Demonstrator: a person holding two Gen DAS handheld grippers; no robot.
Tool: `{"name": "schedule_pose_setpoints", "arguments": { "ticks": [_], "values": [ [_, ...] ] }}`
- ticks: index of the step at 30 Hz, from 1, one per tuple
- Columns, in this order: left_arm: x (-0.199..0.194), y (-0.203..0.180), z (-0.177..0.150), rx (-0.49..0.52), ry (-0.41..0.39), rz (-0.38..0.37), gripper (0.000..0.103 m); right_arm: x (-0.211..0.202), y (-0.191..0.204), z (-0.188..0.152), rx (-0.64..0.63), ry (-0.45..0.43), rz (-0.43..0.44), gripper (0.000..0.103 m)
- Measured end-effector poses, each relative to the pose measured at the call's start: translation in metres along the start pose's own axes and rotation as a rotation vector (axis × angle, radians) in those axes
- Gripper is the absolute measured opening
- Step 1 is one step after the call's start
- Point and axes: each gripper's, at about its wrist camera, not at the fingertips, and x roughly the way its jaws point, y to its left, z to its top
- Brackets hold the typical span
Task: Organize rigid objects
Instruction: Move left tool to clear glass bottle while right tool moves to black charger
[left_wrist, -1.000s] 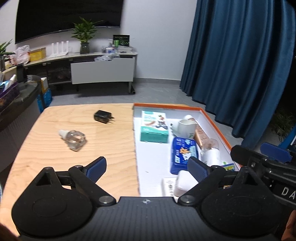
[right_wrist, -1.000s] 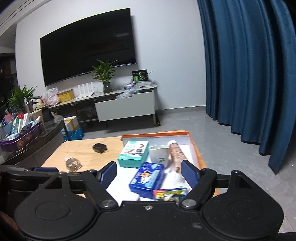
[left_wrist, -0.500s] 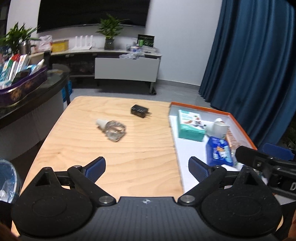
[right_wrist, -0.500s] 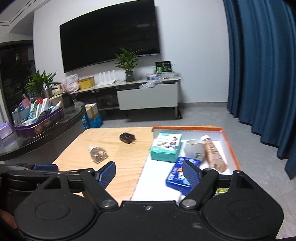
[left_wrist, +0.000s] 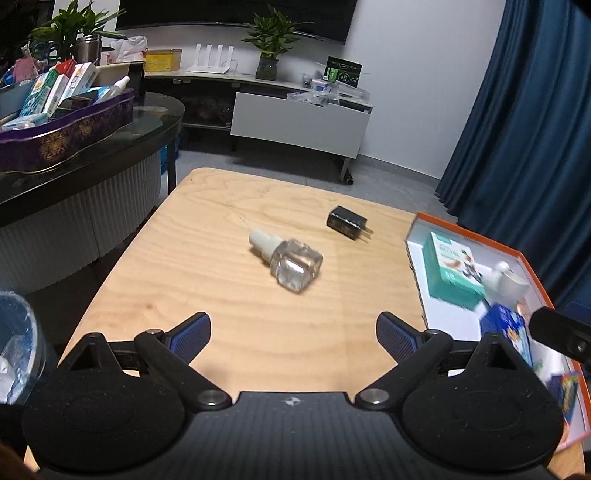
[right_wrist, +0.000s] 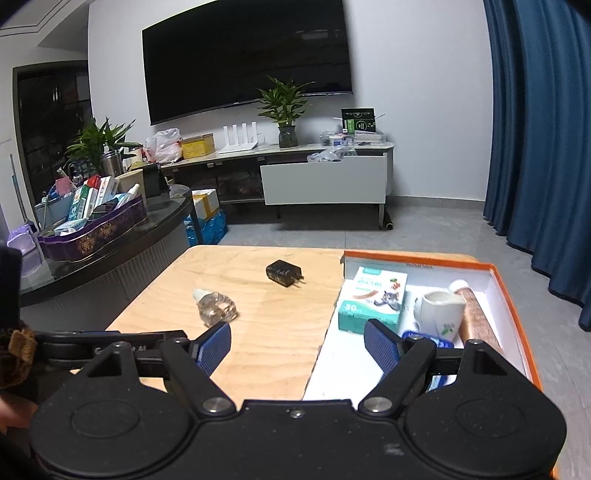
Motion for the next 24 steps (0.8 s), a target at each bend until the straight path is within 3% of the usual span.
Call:
{"name": "schedule_pose_setpoints", "arguments": {
  "ticks": [10, 16, 20, 23, 24],
  "values": [
    [0.063, -0.005, 0.023, -0.057, 0.06, 0.041, 0.099, 0.036, -0.01, 0.017, 0.009, 0.022, 0.021, 0.093],
    [0.091, -0.011, 0.033, -0.047, 0.053, 0.085, 0.098, 0.057, -0.02, 0.025, 0.014, 0.04, 0.034, 0.093],
    [0.1, -0.01, 0.034, -0.014, 0.045, 0.103, 0.086, 0.073, -0.026, 0.029, 0.027, 0.051, 0.044, 0.093],
    [0.095, -0.006, 0.034, 0.023, 0.027, 0.074, 0.063, 0.086, -0.025, 0.032, 0.018, 0.058, 0.058, 0.093],
    [0.093, -0.005, 0.034, 0.032, 0.027, 0.055, 0.062, 0.091, -0.023, 0.034, 0.007, 0.062, 0.063, 0.093]
  ]
}}
